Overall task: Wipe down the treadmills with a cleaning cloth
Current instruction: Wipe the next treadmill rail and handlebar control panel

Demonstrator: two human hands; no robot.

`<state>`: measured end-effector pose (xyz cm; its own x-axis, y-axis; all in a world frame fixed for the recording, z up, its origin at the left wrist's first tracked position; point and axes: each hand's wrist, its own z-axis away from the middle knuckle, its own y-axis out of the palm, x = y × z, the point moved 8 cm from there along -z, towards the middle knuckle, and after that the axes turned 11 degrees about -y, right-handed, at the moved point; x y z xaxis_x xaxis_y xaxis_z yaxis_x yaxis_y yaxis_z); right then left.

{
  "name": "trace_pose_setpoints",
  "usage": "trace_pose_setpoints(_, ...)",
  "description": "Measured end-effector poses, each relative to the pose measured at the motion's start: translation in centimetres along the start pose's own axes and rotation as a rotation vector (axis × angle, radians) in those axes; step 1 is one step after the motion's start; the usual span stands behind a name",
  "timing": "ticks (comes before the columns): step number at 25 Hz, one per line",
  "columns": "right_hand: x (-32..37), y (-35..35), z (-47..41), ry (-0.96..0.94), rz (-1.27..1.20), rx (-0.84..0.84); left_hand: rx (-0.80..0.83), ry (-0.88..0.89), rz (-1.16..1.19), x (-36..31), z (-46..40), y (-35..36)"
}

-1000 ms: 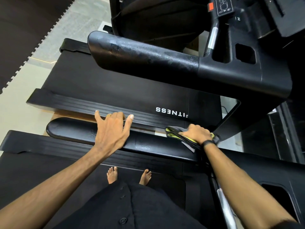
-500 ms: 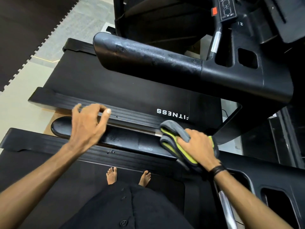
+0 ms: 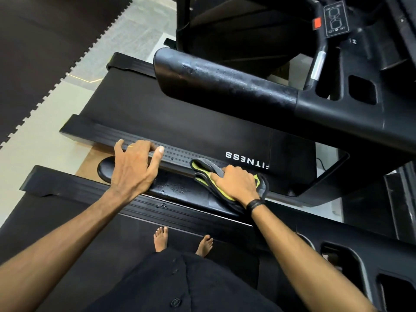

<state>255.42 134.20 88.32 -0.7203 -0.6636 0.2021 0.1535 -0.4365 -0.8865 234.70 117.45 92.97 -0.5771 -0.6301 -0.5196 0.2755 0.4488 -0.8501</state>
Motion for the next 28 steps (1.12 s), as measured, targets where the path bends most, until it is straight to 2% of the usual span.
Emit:
trace_pose_setpoints(3, -0.1, -2.2, 4.9, -0.120, 0.096, -0.258, -0.002, -0.010, -0.011, 0.1, 0.1, 0.1)
trace_pose_setpoints(5, -3.4, -2.8, 6.3, -0.075, 0.109, -0.259, -0.012, -0.014, -0.013, 0.2, 0.1, 0.0)
trace_pose_setpoints(9, -10.6, -1.4, 3.3, 0.241, -0.003, 0.094, -0.015, -0.015, 0.014, -0.1, -0.1, -0.2)
trace_pose_setpoints(11, -9.2, 0.6, 0.6, 0.266, -0.015, 0.269, -0.011, -0.019, 0.008, -0.1, 0.0, -0.3)
trace_pose_setpoints(13, -5.4, 2.2, -2.0, 0.209, -0.036, 0.319, -0.003, -0.014, 0.020, -0.1, 0.0, -0.3)
trace_pose_setpoints(15, -0.8, 2.3, -3.4, 0.126, -0.056, 0.218, 0.004, -0.005, 0.031, -0.1, 0.1, -0.2)
trace_pose_setpoints(18, 3.2, 0.0, -0.7, 0.007, -0.013, -0.081, 0.027, -0.004, 0.040, 0.1, 0.0, 0.0)
trace_pose_setpoints(20, 3.4, -1.8, 3.4, -0.091, 0.049, -0.290, 0.025, 0.008, 0.045, 0.0, 0.1, 0.0)
trace_pose_setpoints(22, 1.1, -2.7, 6.5, -0.118, 0.080, -0.366, 0.017, 0.019, 0.055, 0.0, 0.1, -0.1)
trace_pose_setpoints(25, -5.5, -3.0, 6.4, 0.124, 0.050, -0.226, 0.021, 0.016, 0.057, -0.1, 0.1, -0.2)
trace_pose_setpoints(28, -7.7, -1.3, 2.7, 0.289, 0.029, 0.039, 0.010, 0.001, 0.054, 0.0, 0.1, -0.5)
